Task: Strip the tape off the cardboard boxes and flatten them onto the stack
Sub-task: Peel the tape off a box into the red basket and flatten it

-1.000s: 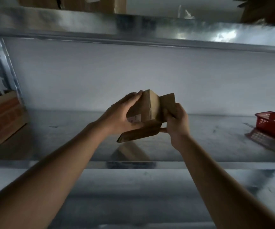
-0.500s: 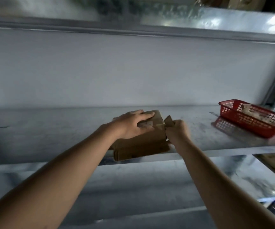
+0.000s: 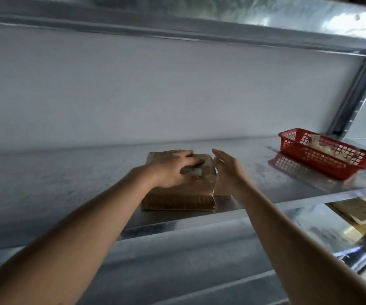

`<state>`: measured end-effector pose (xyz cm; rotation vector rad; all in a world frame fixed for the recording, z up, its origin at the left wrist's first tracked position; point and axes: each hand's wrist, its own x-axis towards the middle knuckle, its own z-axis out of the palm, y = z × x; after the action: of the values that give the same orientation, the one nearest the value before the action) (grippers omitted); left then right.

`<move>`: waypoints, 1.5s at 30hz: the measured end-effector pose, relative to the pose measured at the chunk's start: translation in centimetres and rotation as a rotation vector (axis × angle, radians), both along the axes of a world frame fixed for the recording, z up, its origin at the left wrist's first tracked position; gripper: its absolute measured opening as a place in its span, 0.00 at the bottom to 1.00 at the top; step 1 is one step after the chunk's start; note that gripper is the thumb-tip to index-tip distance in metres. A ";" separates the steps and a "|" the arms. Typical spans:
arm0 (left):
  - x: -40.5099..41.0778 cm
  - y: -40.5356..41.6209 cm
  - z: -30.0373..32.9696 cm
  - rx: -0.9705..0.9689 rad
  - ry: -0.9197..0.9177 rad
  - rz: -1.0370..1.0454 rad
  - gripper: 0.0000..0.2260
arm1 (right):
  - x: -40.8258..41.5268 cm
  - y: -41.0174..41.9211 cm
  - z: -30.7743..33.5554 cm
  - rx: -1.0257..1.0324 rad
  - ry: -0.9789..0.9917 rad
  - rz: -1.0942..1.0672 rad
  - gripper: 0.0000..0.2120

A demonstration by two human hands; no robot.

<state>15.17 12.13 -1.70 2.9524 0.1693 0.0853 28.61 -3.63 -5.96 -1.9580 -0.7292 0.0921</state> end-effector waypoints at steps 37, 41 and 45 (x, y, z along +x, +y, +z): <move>4.1 -1.3 -1.5 -0.242 -0.029 0.242 0.47 | 6.3 -2.7 -1.7 0.072 -0.194 0.467 0.12; 4.1 -1.3 -1.5 -0.163 -0.003 0.253 0.46 | 5.9 -2.9 -0.6 -0.031 -0.305 0.466 0.10; 4.3 -1.7 -1.9 -0.128 -0.034 0.267 0.41 | 5.7 -3.9 1.0 -0.178 -0.328 0.498 0.10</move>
<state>19.43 10.44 -3.60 2.7819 0.5427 0.1538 34.36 -7.54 -4.94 -1.9377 -1.4600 0.1417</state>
